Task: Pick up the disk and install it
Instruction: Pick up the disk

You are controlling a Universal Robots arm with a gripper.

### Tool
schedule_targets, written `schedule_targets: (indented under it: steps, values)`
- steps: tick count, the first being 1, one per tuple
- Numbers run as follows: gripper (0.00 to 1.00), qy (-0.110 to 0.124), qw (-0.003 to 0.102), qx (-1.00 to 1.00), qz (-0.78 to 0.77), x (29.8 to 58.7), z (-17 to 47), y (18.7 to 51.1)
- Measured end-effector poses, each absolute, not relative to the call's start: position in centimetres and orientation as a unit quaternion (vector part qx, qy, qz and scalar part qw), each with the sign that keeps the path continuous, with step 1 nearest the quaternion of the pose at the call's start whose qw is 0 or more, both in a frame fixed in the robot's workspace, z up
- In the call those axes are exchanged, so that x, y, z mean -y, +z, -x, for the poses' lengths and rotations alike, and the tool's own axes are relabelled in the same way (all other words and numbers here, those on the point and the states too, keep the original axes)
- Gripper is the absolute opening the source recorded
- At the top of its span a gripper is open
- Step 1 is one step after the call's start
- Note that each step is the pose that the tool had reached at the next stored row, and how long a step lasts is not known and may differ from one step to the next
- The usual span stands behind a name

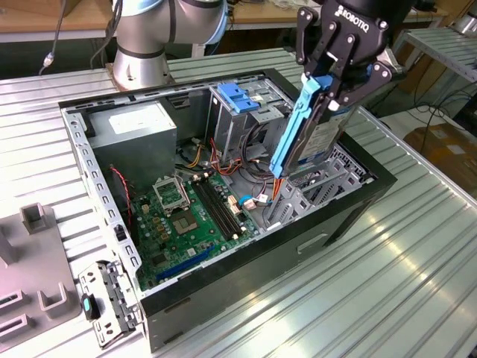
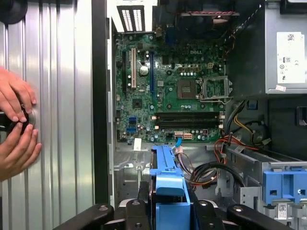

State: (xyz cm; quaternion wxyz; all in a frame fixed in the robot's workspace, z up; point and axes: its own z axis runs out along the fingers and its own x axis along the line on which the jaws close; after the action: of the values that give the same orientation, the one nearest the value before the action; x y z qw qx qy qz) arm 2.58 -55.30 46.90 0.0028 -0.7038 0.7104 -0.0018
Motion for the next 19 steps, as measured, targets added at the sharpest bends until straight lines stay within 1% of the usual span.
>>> schedule_targets:
  steps: [5,19]
  values:
    - [0.37,-0.003,0.001,-0.710,0.704,55.6,-4.6,46.3]
    - [0.37,-0.004,0.001,-0.708,0.706,55.6,-5.9,45.3]
